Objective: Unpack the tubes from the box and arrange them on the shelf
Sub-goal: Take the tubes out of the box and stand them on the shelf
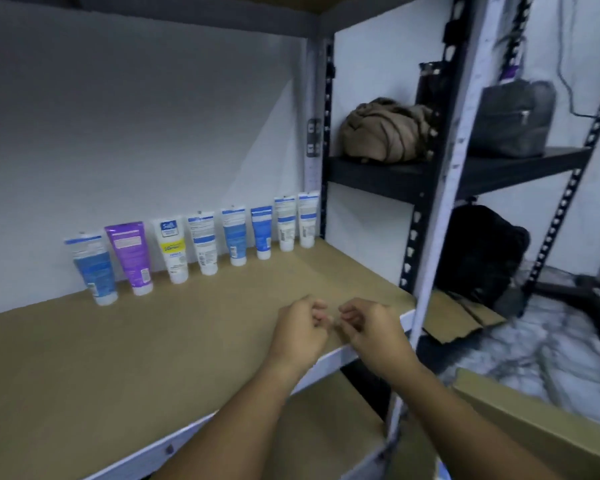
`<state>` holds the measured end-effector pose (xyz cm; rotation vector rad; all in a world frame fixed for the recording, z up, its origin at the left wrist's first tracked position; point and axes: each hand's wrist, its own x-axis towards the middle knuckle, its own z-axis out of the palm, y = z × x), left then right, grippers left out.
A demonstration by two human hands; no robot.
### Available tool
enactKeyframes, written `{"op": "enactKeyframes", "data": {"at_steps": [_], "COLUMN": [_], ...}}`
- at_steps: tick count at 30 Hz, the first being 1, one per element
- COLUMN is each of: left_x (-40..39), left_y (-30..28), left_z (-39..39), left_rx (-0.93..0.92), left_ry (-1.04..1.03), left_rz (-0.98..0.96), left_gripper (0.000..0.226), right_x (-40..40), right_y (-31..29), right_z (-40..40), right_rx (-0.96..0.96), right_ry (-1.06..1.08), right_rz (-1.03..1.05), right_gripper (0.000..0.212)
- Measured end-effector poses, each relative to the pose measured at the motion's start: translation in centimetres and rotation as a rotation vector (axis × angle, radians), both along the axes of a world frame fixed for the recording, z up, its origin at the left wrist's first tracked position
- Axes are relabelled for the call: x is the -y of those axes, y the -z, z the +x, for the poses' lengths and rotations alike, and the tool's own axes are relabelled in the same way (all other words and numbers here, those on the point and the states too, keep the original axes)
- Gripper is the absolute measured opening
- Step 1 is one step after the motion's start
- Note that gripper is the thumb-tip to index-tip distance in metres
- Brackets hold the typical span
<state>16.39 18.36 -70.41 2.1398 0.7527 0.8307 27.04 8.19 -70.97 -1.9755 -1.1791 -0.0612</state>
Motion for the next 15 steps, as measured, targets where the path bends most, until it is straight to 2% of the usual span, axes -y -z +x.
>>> {"op": "enactKeyframes", "data": {"at_steps": [3, 8, 11, 15], "left_x": [6.3, 14.5, 16.7, 18.1], "left_y": [0.9, 7.5, 13.4, 21.1], "left_z": [6.6, 15.1, 18.9, 22.6], "left_rx": [0.003, -0.151, -0.300, -0.417], "left_ry": [0.169, 0.442, 0.468, 0.404], "left_rz": [0.053, 0.002, -0.043, -0.147], "left_gripper": [0.012, 0.019, 0.022, 0.022], "right_x": [7.2, 17.3, 22.0, 26.1], "right_y": [1.6, 7.8, 12.8, 19.9], "right_z": [4.9, 12.8, 16.4, 18.8], "right_rx": [0.077, -0.017, -0.147, -0.271], "right_ry": [0.167, 0.382, 0.486, 0.586], "right_rz": [0.001, -0.206, -0.310, -0.458], "right_gripper": [0.014, 0.016, 0.023, 0.008]}}
